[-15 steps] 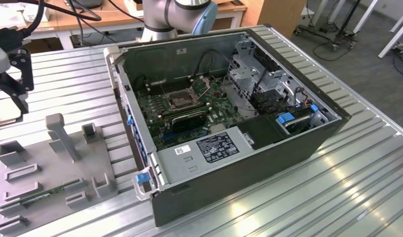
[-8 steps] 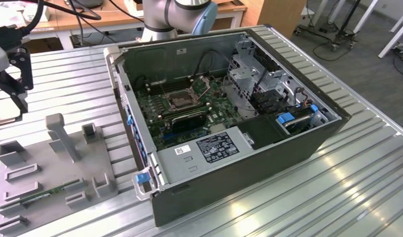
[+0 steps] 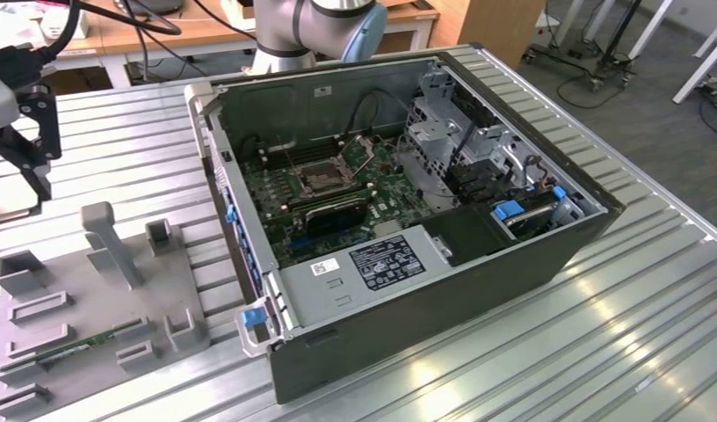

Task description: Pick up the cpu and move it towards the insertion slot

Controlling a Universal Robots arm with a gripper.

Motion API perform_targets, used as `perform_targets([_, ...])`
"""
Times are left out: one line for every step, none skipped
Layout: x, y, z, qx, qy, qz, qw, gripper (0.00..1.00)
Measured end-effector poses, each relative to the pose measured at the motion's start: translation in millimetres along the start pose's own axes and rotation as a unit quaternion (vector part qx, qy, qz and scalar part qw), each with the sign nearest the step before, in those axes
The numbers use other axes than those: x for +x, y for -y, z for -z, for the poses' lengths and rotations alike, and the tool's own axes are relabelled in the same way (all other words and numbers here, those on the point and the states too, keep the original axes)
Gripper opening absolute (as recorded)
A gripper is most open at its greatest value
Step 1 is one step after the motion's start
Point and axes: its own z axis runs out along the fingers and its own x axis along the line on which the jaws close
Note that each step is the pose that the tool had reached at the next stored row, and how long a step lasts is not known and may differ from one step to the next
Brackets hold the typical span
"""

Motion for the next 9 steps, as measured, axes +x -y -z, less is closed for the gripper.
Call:
perform_targets([-0.5, 0.0, 0.0, 0.0000, 0.0000, 0.000, 1.00000, 0.55])
perform_targets([-1.2, 0.0, 0.0, 0.0000, 0.0000, 0.000, 1.00000, 0.55])
perform_targets([-1.8, 0.1, 0.0, 0.0000, 0.0000, 0.000, 1.00000, 0.55])
perform_targets([-2.4, 0.1, 0.0, 0.0000, 0.0000, 0.000, 1.00000, 0.55])
perform_targets([-3.1, 0.1, 0.0, 0.0000, 0.0000, 0.000, 1.00000, 0.55])
perform_targets([-3.8, 0.1, 0.0, 0.0000, 0.0000, 0.000, 1.00000, 0.55])
perform_targets([-4.6, 0.1, 0.0, 0.0000, 0.0000, 0.000, 1.00000, 0.55])
perform_targets([-5.4, 0.2, 0.0, 0.0000, 0.0000, 0.000, 1.00000, 0.55])
perform_targets([-6.2, 0.2, 0.0, 0.0000, 0.0000, 0.000, 1.00000, 0.55])
